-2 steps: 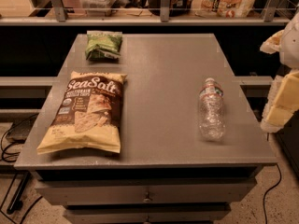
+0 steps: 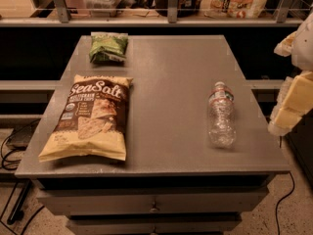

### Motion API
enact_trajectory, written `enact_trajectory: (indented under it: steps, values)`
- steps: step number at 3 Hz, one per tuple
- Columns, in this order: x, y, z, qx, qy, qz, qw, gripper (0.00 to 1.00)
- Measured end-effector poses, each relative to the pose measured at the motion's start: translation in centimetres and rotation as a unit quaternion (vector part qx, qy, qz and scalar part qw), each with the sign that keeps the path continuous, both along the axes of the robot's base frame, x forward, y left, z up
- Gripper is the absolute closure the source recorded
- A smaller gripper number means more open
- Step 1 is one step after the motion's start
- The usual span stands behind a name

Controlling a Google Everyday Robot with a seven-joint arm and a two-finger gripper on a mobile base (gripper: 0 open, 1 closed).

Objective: Move water bottle near green jalapeno chip bag

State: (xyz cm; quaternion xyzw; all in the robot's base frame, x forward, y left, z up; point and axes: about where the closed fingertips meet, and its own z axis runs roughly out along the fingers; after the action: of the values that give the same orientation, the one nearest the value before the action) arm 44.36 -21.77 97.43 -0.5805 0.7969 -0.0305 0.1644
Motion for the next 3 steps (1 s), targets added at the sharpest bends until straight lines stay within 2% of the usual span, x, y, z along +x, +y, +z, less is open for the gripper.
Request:
enact_trajectory:
  steps: [1,2,3]
  values:
    - [0.7,0.7,-1.2,0.054,0.002,-0.062,0.9966,0.0]
    - [1.8,2.5,-2.3,0.112,0.002,-0.133,0.9847,0.0]
    - [2.0,2.6,-2.0,0.126,0.004,-0.171,0.9772,0.0]
